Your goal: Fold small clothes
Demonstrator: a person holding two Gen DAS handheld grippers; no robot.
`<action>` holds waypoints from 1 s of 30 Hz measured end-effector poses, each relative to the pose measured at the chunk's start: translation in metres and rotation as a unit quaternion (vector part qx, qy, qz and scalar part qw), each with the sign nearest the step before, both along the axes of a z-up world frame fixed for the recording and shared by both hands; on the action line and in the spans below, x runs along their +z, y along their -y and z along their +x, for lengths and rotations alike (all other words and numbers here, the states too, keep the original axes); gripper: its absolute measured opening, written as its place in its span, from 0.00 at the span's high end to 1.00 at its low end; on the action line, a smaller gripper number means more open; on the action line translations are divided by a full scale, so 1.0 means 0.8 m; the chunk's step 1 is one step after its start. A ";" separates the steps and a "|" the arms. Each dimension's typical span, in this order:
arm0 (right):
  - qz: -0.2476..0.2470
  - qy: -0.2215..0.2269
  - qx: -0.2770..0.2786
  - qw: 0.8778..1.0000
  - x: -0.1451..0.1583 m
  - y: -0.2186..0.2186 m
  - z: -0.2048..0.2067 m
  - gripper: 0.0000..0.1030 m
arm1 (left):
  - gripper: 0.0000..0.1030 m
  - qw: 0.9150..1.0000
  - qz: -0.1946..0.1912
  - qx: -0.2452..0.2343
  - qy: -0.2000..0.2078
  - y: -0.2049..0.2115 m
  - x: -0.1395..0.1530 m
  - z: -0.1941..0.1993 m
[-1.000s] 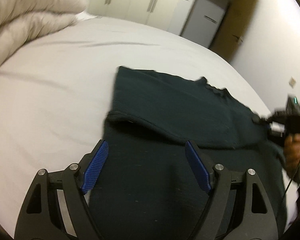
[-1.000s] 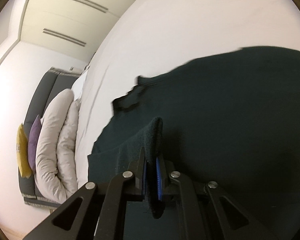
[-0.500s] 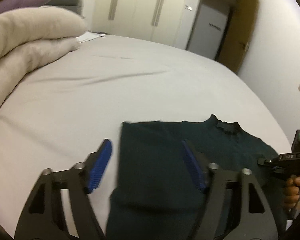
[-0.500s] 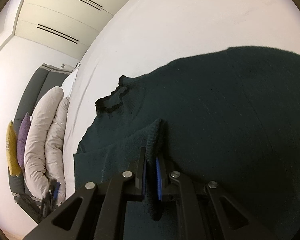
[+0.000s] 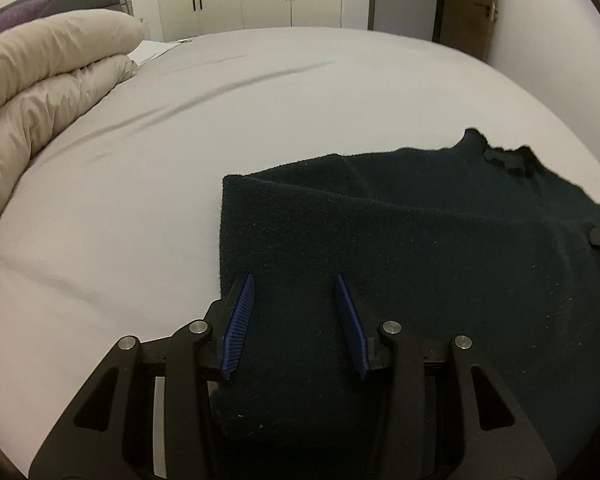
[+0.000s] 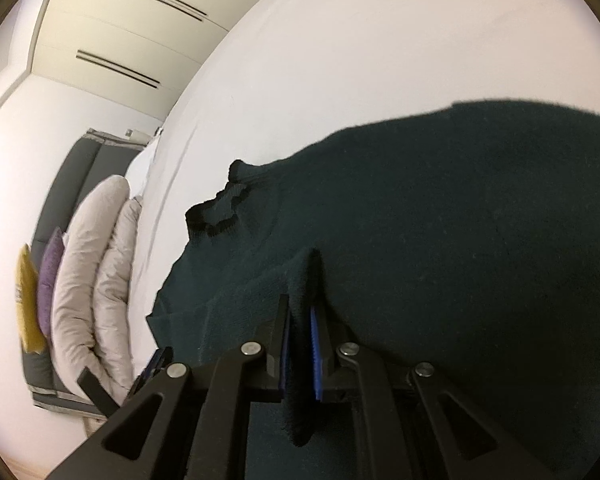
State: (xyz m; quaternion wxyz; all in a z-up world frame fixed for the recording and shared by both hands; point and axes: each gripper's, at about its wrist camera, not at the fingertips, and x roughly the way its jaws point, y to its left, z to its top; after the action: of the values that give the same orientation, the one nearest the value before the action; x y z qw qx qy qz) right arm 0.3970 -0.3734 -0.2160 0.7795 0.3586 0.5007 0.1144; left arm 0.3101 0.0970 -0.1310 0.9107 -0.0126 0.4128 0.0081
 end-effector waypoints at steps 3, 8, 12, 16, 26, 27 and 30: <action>-0.063 0.009 0.019 0.998 0.014 -0.018 0.006 0.91 | 0.57 1.000 -0.017 0.003 0.004 -0.005 0.001 -0.009; -0.056 0.007 0.006 0.998 0.007 -0.008 0.007 0.93 | 0.57 1.000 0.004 0.003 0.010 0.002 -0.004 -0.012; -0.113 0.029 -0.034 0.993 0.025 0.002 -0.007 0.88 | 0.57 1.000 0.000 0.002 0.011 0.000 -0.006 -0.013; -0.161 0.064 -0.095 0.980 0.067 0.002 -0.042 0.83 | 0.56 1.000 0.015 0.002 0.013 0.006 -0.008 -0.013; -0.011 0.044 0.086 0.995 0.007 -0.115 -0.025 0.85 | 0.56 1.000 0.006 0.000 0.016 0.001 -0.010 -0.013; 0.010 0.039 0.064 0.997 -0.006 -0.096 -0.025 1.00 | 0.55 1.000 0.006 0.000 0.017 0.001 -0.011 -0.013; 0.079 0.045 -0.014 0.996 -0.025 -0.016 -0.046 1.00 | 0.55 1.000 0.005 0.000 0.018 0.001 -0.012 -0.013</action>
State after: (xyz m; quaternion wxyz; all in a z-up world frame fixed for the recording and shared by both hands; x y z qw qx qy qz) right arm 0.3602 -0.3607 -0.2360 0.7719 0.4207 0.4494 0.1586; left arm 0.3001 0.0958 -0.1404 0.9181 -0.0085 0.3962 0.0098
